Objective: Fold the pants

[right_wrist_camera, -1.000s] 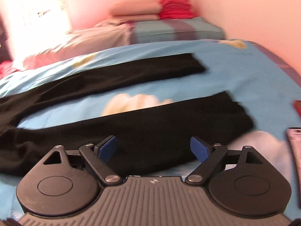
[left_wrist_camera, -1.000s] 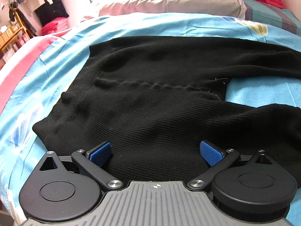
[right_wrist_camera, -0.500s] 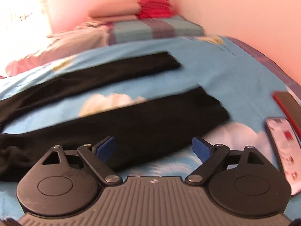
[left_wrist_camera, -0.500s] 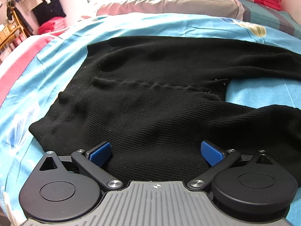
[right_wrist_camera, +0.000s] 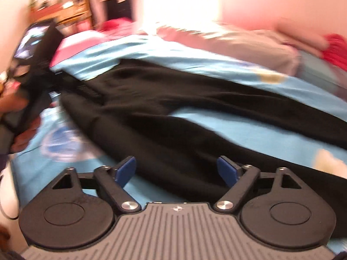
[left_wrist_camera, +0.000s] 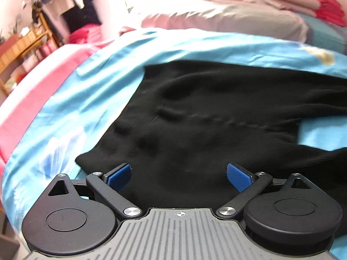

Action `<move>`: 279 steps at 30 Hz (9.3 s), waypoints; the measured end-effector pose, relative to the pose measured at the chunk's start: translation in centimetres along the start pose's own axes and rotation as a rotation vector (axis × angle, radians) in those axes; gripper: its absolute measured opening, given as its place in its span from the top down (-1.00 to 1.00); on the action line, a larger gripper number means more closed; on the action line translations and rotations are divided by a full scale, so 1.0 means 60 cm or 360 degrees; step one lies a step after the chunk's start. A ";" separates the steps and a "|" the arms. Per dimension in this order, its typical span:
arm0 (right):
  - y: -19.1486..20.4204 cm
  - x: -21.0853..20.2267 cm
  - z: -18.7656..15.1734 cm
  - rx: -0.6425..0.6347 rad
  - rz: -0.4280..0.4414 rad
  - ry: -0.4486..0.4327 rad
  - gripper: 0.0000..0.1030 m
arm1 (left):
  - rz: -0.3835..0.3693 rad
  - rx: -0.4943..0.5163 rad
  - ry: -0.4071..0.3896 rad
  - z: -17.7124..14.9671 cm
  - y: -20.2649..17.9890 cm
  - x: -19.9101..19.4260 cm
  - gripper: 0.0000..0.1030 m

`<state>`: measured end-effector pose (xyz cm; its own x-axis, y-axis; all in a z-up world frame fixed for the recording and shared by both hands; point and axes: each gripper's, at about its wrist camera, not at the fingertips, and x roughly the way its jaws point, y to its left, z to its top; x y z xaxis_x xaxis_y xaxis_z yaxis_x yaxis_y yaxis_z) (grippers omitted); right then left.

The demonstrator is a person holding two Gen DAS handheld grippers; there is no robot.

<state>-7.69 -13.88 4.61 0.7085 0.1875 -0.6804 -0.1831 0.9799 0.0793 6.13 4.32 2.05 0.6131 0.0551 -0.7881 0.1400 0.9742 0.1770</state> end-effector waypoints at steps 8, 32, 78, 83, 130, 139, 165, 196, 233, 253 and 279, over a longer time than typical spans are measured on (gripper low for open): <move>0.032 0.049 -0.008 0.0096 0.0090 0.0176 -0.25 | 0.0011 -0.0082 0.0082 -0.016 0.045 0.029 -1.00; -0.152 -0.084 -0.057 0.0343 -0.0541 -0.0049 -0.58 | 0.0040 -0.0079 0.0095 -0.021 0.046 0.035 -1.00; -0.304 -0.217 -0.215 0.0984 -0.0662 -0.0097 -0.81 | 0.0072 -0.0129 0.0095 -0.025 0.038 -0.023 -1.00; -0.306 -0.210 -0.208 0.0994 -0.0627 -0.0095 -0.74 | -0.0051 -0.0217 0.0059 -0.031 0.057 -0.064 -1.00; -0.600 -0.102 0.001 0.1476 -0.0423 -0.0247 0.86 | -0.0889 -0.0706 -0.0097 0.183 0.084 0.118 -0.68; -0.694 -0.014 0.015 0.1556 -0.0418 -0.0306 0.57 | -0.1080 -0.0790 0.0076 0.230 0.098 0.207 -0.99; -0.671 -0.081 -0.018 0.1122 -0.1145 -0.0391 0.85 | -0.0272 -0.0239 -0.0526 0.126 -0.033 0.026 -1.00; 0.103 0.340 0.326 -0.0626 0.0063 -0.0231 -0.35 | 0.0387 -0.1080 -0.0168 0.067 0.222 0.126 -1.00; -0.724 -0.033 -0.129 0.1929 -0.0450 -0.0675 0.95 | -0.0085 -0.0168 -0.0182 0.209 -0.002 0.100 -1.00; -0.187 0.279 0.132 0.0411 0.0605 -0.0011 -0.20 | -0.0476 -0.0255 -0.0213 0.199 -0.018 0.203 -1.00; -0.297 0.241 0.127 0.0601 0.0397 -0.0233 -0.44 | -0.0400 -0.0155 -0.0246 0.190 -0.034 0.204 -1.00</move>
<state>10.98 -28.09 -1.09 0.7680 0.4015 -0.4990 -0.1187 0.8549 0.5051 22.20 0.48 -1.21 0.6806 -0.2171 -0.6998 0.2318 0.9698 -0.0754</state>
